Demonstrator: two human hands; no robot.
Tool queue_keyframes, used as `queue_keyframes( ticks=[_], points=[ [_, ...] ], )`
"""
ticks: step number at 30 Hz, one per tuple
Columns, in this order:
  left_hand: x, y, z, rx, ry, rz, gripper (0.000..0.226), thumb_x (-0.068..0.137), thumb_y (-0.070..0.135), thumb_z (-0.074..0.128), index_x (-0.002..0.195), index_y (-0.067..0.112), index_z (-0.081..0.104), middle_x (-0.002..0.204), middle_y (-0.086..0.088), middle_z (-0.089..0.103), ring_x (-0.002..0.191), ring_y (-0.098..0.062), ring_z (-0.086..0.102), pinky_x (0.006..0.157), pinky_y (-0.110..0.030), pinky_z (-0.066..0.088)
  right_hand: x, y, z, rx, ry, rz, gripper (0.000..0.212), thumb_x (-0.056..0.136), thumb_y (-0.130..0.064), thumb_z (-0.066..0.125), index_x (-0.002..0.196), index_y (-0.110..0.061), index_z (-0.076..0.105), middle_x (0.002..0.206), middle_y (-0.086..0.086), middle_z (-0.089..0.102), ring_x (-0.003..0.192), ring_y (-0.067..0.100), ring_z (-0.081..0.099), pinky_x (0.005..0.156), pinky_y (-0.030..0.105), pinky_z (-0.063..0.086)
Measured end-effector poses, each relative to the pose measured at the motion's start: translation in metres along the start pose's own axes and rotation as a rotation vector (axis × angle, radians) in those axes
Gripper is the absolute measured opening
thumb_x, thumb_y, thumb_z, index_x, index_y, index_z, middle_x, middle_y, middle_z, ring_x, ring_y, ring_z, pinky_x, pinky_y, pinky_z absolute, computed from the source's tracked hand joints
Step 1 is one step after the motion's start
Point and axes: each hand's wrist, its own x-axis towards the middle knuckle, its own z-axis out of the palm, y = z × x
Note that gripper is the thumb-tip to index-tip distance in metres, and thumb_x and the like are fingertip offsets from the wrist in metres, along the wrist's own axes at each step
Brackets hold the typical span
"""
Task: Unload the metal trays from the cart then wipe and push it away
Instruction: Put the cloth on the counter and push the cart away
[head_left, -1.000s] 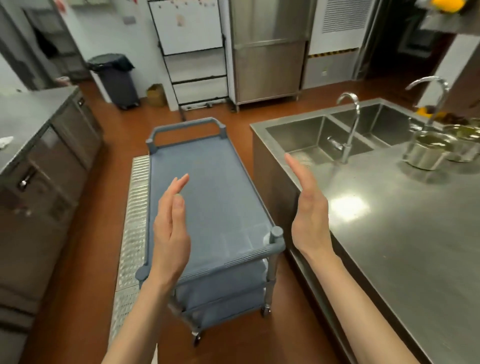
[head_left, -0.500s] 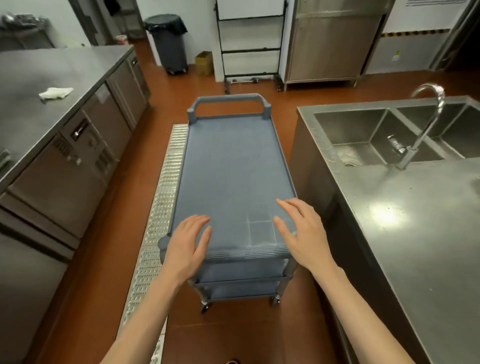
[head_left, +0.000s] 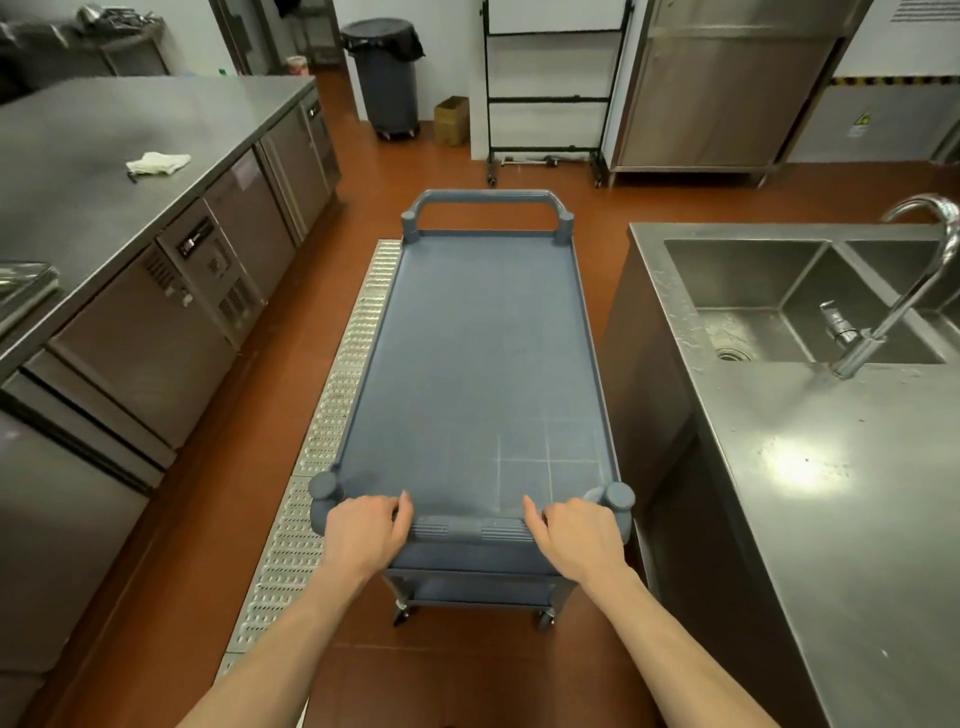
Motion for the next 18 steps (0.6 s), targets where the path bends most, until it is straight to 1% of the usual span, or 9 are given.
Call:
queue_keyframes(
  ticks=[2,4,6,8,9,11,13,15,18],
  points=[
    [0.004,0.0,0.004,-0.001,0.032,-0.01,0.066,0.096,0.048,0.027,0.05,0.013,0.059,0.051,-0.008,0.065,0.049,-0.035,0.066,0.048,-0.029,0.031,0.003,0.0,0.001,0.027,0.046,0.038,0.07,0.098,-0.053,0.031,0.039,-0.017,0.045,0.035,0.0,0.046,0.029,0.019,0.044,0.039,0.021,0.006],
    [0.008,0.0,0.006,-0.003,0.02,-0.021,0.065,0.096,0.047,0.026,0.049,0.013,0.055,0.051,-0.008,0.065,0.05,-0.035,0.066,0.048,-0.029,0.032,0.008,0.0,0.002,0.047,0.079,0.059,0.067,0.096,-0.048,0.038,0.037,-0.017,0.036,0.032,-0.001,0.042,0.026,0.019,0.034,0.04,0.018,0.004],
    [0.015,-0.001,0.005,-0.017,-0.004,-0.017,0.062,0.095,0.05,0.024,0.05,0.016,0.048,0.052,-0.007,0.065,0.051,-0.034,0.066,0.048,-0.029,0.032,0.014,0.001,0.002,0.057,0.051,0.057,0.064,0.096,-0.046,0.037,0.039,-0.018,0.037,0.034,-0.001,0.045,0.028,0.02,0.042,0.039,0.019,0.009],
    [0.024,-0.002,0.001,-0.029,-0.034,-0.013,0.064,0.093,0.056,0.019,0.052,0.018,0.05,0.055,-0.006,0.067,0.056,-0.031,0.068,0.048,-0.03,0.036,0.022,0.001,0.004,0.054,0.013,0.042,0.063,0.097,-0.046,0.034,0.042,-0.017,0.042,0.039,-0.001,0.05,0.033,0.021,0.05,0.039,0.02,0.012],
    [0.03,-0.003,-0.002,-0.024,-0.059,-0.016,0.067,0.091,0.06,0.018,0.055,0.018,0.055,0.058,-0.006,0.068,0.059,-0.03,0.069,0.05,-0.03,0.04,0.026,0.001,0.003,0.06,0.013,0.043,0.063,0.097,-0.046,0.034,0.042,-0.017,0.042,0.039,-0.001,0.05,0.034,0.021,0.051,0.039,0.02,0.011],
    [0.048,-0.002,-0.01,0.009,-0.109,-0.011,0.073,0.088,0.067,0.017,0.061,0.018,0.065,0.062,-0.004,0.07,0.066,-0.026,0.07,0.056,-0.03,0.047,0.037,0.003,0.0,0.078,0.035,0.054,0.062,0.095,-0.045,0.036,0.04,-0.017,0.038,0.037,-0.003,0.044,0.031,0.02,0.042,0.041,0.018,0.007],
    [0.069,-0.002,-0.015,0.052,-0.15,0.016,0.077,0.09,0.071,0.022,0.063,0.015,0.068,0.061,-0.002,0.068,0.067,-0.023,0.069,0.061,-0.03,0.051,0.053,0.007,-0.001,0.058,0.027,0.067,0.06,0.094,-0.044,0.039,0.04,-0.018,0.035,0.035,-0.003,0.04,0.03,0.018,0.035,0.042,0.017,0.002],
    [0.085,0.0,-0.018,0.094,-0.167,0.045,0.076,0.096,0.072,0.029,0.056,0.014,0.058,0.059,-0.001,0.062,0.065,-0.024,0.066,0.065,-0.031,0.054,0.068,0.012,-0.001,0.036,-0.001,0.083,0.06,0.094,-0.044,0.04,0.04,-0.018,0.035,0.035,-0.002,0.045,0.03,0.019,0.038,0.042,0.019,0.002],
    [0.113,0.004,-0.021,0.143,-0.167,0.077,0.075,0.098,0.073,0.032,0.052,0.017,0.047,0.054,0.001,0.053,0.059,-0.024,0.057,0.062,-0.031,0.05,0.097,0.021,-0.005,-0.025,-0.062,0.06,0.06,0.099,-0.043,0.042,0.045,-0.017,0.042,0.043,-0.001,0.052,0.038,0.022,0.049,0.04,0.022,0.011]
  ],
)
